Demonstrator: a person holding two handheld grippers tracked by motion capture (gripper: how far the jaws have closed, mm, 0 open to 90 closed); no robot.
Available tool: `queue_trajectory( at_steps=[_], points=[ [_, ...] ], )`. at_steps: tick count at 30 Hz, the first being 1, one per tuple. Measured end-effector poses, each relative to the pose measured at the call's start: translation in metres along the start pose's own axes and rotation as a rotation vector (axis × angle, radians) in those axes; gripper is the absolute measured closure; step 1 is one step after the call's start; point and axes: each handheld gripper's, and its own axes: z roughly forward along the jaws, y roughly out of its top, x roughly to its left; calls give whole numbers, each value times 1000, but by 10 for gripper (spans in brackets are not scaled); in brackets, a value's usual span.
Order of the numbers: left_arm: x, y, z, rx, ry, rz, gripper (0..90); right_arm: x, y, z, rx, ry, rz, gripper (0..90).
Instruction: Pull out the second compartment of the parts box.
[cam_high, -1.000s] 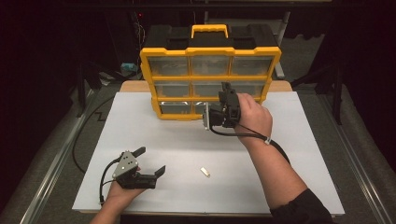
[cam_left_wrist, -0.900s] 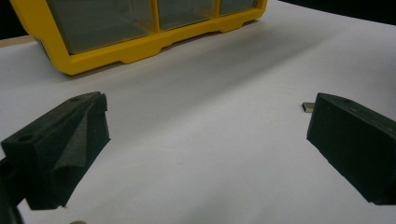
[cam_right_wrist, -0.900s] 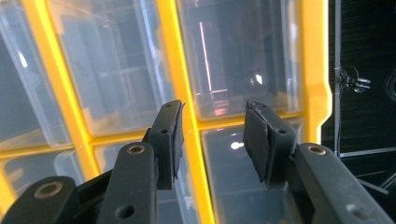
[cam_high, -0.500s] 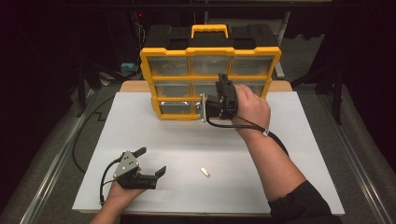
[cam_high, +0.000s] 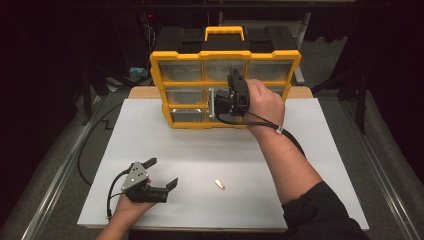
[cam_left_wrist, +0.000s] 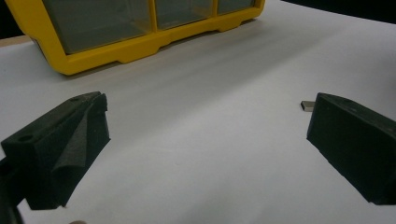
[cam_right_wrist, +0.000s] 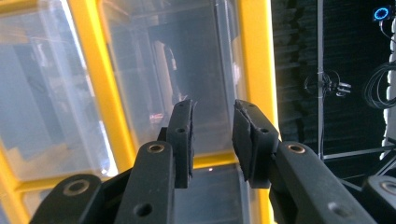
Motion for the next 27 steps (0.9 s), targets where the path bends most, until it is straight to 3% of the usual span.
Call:
queue_trajectory(
  at_steps=[9,27],
  points=[
    [1,0,-1,-4,5,-1,0,-13,10,12,5,-13,-40,720],
    [2,-1,-1,-1,7,-9,1,-11,15,22,8,-5,-72,753]
  ],
)
